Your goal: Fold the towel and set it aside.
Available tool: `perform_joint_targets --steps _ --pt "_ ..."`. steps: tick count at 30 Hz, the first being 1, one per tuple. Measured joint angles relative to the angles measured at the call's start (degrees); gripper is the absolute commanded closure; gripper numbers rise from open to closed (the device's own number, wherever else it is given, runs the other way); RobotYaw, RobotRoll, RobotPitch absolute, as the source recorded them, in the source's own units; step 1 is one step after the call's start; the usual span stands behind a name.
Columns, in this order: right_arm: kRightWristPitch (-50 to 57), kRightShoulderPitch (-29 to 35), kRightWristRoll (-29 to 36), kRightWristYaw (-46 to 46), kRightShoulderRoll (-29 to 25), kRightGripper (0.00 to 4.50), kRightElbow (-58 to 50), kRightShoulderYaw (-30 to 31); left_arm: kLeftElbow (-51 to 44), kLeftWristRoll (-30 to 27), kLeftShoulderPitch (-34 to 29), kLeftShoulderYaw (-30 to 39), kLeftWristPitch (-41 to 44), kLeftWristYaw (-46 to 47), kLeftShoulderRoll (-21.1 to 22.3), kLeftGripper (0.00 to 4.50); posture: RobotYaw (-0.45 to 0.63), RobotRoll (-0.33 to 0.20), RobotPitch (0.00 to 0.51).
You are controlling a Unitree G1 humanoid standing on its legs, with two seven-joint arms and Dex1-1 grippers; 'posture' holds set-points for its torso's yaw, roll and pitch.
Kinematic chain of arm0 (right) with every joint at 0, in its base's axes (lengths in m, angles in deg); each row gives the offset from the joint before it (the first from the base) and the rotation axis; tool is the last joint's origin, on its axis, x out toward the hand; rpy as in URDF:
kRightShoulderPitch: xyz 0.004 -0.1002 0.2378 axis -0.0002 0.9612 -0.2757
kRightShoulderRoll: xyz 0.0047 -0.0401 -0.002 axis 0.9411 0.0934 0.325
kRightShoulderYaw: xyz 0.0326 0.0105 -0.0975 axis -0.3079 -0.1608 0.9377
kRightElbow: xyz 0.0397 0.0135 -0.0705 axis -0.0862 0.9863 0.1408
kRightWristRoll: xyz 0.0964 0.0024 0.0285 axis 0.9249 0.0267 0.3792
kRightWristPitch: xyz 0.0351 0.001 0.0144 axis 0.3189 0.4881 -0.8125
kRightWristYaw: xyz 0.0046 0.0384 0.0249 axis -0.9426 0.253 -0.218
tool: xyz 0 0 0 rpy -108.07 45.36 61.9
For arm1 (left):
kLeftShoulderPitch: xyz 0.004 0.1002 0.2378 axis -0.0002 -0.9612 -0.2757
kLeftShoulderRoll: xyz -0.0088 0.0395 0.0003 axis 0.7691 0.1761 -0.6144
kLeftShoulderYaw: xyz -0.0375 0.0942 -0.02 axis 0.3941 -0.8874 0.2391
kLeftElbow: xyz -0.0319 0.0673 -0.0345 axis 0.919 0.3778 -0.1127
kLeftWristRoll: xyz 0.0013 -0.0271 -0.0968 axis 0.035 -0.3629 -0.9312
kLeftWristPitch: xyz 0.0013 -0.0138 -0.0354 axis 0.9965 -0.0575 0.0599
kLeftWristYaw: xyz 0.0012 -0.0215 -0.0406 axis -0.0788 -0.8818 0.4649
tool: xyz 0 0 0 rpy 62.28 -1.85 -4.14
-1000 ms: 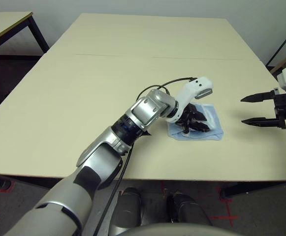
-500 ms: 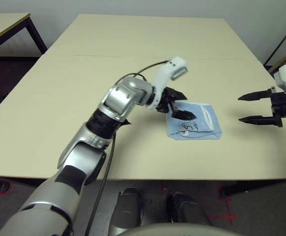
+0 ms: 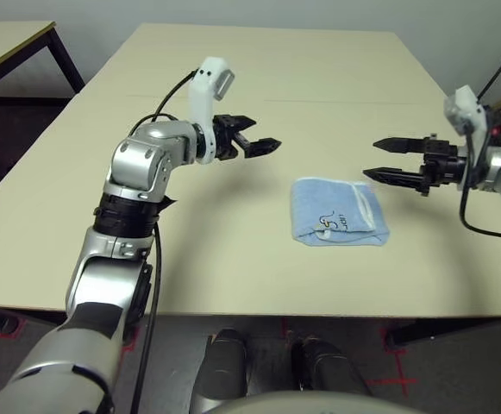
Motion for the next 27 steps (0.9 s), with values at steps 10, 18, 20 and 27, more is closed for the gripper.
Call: perform_joint_targets --steps 10,18,20,27 --pt "0.85 5.35 0.47 -6.28 3.5 3.89 -4.06 -1.06 -1.45 -0.59 -6.63 -5.56 -1.91 -2.02 -1.59 4.17 0.08 0.0 0.126" --pt "1.09 6.73 0.44 -8.66 6.45 4.45 -8.06 0.47 -3.73 0.44 -9.58 -8.95 -3.13 -2.53 -2.5 4.5 0.09 0.0 0.123" --pt "1.08 6.71 0.37 -8.86 6.76 4.45 -8.27 1.18 -4.27 0.22 -9.88 -8.97 -3.06 -2.16 -3.63 4.5 0.1 0.0 0.122" --pt "0.52 6.4 -0.59 -8.96 6.75 4.45 -8.01 2.58 -4.79 0.25 -12.25 -11.2 -2.68 -1.67 -6.4 4.5 0.09 0.0 0.123"
